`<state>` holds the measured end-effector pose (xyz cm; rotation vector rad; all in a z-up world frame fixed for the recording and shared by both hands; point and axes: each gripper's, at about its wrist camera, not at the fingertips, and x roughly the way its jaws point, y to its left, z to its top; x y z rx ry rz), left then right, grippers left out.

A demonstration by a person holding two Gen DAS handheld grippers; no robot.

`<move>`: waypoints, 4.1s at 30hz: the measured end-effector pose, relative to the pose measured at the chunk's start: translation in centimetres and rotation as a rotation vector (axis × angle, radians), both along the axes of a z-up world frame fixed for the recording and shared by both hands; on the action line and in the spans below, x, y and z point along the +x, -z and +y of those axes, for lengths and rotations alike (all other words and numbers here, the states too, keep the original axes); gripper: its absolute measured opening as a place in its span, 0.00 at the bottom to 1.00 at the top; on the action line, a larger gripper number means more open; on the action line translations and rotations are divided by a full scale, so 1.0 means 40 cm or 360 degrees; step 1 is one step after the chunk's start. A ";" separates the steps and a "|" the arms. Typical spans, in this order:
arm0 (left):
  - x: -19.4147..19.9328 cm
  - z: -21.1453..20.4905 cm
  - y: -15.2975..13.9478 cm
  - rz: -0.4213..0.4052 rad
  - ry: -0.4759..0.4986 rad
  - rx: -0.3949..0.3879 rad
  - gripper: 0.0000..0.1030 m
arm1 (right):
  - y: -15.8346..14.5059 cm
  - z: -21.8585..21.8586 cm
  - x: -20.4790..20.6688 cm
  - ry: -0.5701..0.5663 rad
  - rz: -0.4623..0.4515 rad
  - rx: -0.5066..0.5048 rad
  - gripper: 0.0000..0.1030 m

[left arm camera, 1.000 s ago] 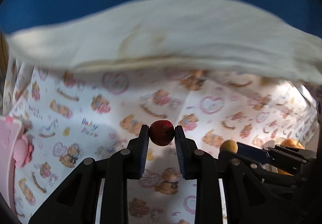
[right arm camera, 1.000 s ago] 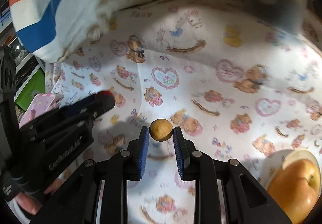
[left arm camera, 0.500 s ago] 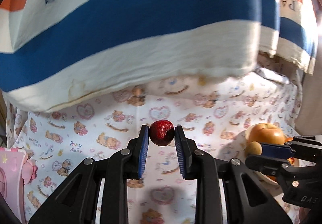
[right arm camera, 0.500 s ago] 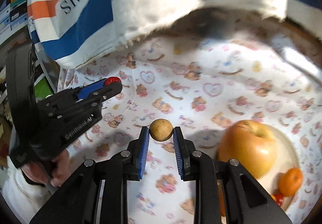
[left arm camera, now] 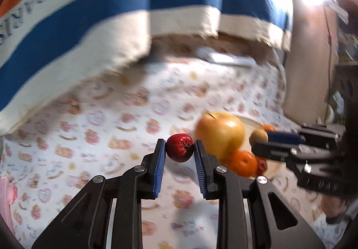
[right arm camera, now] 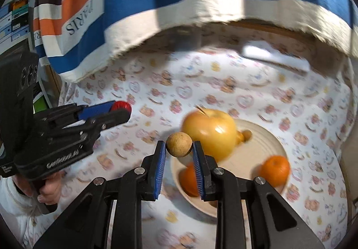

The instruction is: Organize fruits

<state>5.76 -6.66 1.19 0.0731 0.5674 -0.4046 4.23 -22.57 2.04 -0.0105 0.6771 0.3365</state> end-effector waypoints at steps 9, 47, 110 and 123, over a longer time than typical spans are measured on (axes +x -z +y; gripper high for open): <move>-0.006 -0.092 0.039 0.0105 0.0180 0.0076 0.24 | 0.041 -0.128 0.009 0.0124 0.0069 0.0075 0.25; 0.023 -0.163 0.085 0.0237 0.0170 0.0177 0.52 | 0.098 -0.195 0.035 0.0183 0.0151 0.0119 0.45; -0.146 -0.032 0.012 -0.0379 -0.0337 -0.0012 1.00 | 0.022 -0.193 -0.137 0.0458 -0.0566 -0.0066 0.99; -0.142 -0.032 0.007 -0.0374 -0.0337 -0.0009 1.00 | 0.022 -0.190 -0.138 0.0456 -0.0565 -0.0067 0.99</move>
